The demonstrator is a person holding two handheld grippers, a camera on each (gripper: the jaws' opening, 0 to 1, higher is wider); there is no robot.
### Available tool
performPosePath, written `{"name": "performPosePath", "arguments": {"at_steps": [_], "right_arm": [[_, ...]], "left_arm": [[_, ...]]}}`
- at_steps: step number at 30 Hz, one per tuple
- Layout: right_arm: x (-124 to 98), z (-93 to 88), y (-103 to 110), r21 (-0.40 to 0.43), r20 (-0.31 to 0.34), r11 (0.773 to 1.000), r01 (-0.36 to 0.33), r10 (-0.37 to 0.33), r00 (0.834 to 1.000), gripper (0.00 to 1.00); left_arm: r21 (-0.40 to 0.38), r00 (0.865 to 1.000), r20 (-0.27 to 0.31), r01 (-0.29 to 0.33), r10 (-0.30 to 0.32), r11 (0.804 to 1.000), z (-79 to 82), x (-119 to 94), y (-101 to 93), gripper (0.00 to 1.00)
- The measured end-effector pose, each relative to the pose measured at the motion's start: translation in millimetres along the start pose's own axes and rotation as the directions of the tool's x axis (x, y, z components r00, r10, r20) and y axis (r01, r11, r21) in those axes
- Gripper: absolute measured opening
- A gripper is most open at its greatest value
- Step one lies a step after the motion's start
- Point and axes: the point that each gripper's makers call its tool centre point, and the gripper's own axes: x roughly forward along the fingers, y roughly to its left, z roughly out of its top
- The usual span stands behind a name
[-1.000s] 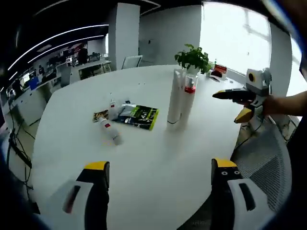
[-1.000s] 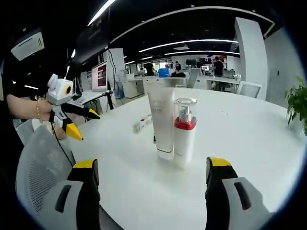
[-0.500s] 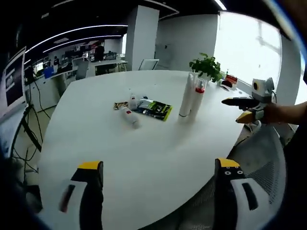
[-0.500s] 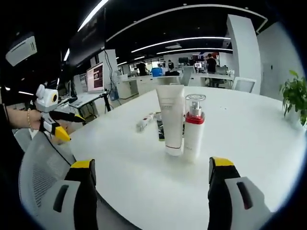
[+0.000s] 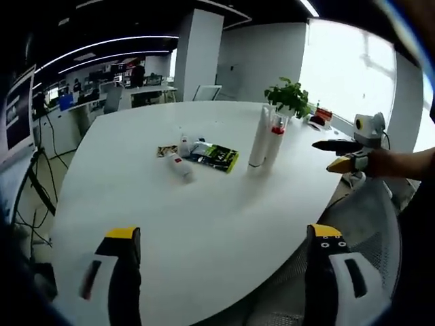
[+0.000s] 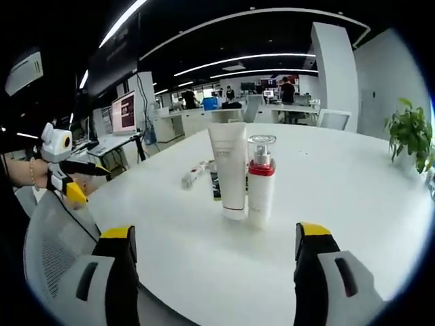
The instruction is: Arrange the skincare products in the storage area until every visible bottle or jar stands upright without overlapping.
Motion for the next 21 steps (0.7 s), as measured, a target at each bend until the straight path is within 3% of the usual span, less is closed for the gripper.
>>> {"name": "performPosePath", "arguments": {"at_steps": [8, 16, 21], "right_arm": [[1.2, -3.1, 5.3, -0.062, -0.019, 0.998, 0.0, -0.001, 1.0, 0.94], [-0.1, -2.8, 6.2, -0.054, -0.012, 0.999, 0.005, -0.006, 1.0, 0.94], [0.6, -3.1, 5.5, -0.06, -0.014, 0.998, 0.01, -0.011, 1.0, 0.93]], "left_arm": [[0.026, 1.0, -0.005, 0.028, -0.027, 0.999, 16.4, 23.2, -8.6, 0.99], [0.052, 0.999, -0.014, 0.043, -0.042, 0.998, 39.2, 53.9, -14.8, 0.99], [0.068, 0.999, -0.037, 0.031, -0.028, 0.997, 50.7, 77.0, -8.3, 0.99]]}}
